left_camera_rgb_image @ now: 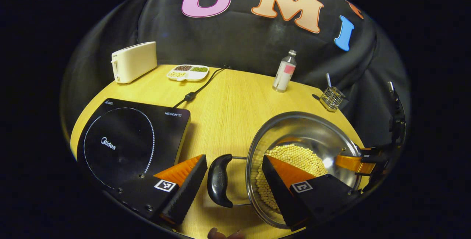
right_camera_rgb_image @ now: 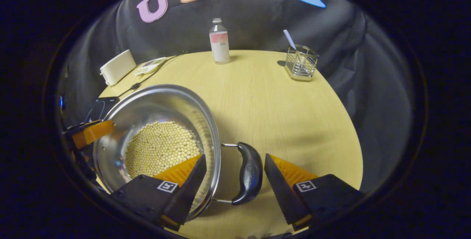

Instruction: First push the handle of the pot to place it horizontally, then grasp the pot with both hands and set it on the induction cooktop.

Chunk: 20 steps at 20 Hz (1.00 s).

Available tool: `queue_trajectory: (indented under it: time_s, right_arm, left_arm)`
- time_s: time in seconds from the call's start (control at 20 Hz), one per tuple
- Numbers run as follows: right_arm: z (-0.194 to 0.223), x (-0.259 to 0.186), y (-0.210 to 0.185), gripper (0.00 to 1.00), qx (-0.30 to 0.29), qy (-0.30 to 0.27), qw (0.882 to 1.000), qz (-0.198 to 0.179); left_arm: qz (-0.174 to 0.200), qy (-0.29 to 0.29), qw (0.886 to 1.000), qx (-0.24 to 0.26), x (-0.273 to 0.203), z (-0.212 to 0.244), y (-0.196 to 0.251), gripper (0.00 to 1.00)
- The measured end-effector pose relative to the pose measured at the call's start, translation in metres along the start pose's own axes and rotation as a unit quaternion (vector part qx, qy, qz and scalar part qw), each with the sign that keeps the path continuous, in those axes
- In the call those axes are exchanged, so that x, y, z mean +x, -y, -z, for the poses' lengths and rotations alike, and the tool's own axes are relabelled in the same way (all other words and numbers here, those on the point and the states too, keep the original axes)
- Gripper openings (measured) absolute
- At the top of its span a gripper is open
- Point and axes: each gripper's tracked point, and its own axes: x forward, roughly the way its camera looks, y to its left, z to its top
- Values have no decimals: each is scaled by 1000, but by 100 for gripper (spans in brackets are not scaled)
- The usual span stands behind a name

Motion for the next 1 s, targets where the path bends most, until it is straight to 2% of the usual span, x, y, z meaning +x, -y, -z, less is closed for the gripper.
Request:
queue_trajectory:
  time_s: [0.35, 0.45, 0.5, 0.55, 0.6, 0.65, 0.75, 0.8, 1.0]
  right_arm:
    - [7, 5, -1, 99, 19, -14, 1000, -9]
    - [9, 6, -5, 84, 29, -18, 999, -16]
    - [9, 6, -5, 82, 27, -18, 999, -16]
    - [10, 7, -6, 84, 27, -19, 999, -16]
    - [10, 7, -7, 80, 27, -21, 999, -19]
    - [10, 8, -7, 80, 33, -24, 999, -20]
    - [9, 6, -8, 70, 42, -25, 999, -23]
    - [8, 4, -8, 70, 47, -26, 998, -23]
    - [6, 7, -8, 63, 48, -22, 998, -22]
  left_arm:
    - [-10, -27, 999, -15, 5, 20, -1, 98]
    - [-14, -29, 999, -16, 5, 22, -3, 96]
    - [-13, -32, 999, -17, 6, 23, -3, 94]
    - [-13, -32, 999, -20, 5, 23, -2, 85]
    - [-10, -31, 999, -22, 5, 23, 0, 76]
    - [-12, -31, 999, -21, 6, 23, -2, 77]
    - [-14, -34, 999, -20, 7, 25, -1, 76]
    - [-16, -34, 999, -20, 7, 24, -3, 71]
    - [-12, -31, 999, -25, 7, 24, -2, 70]
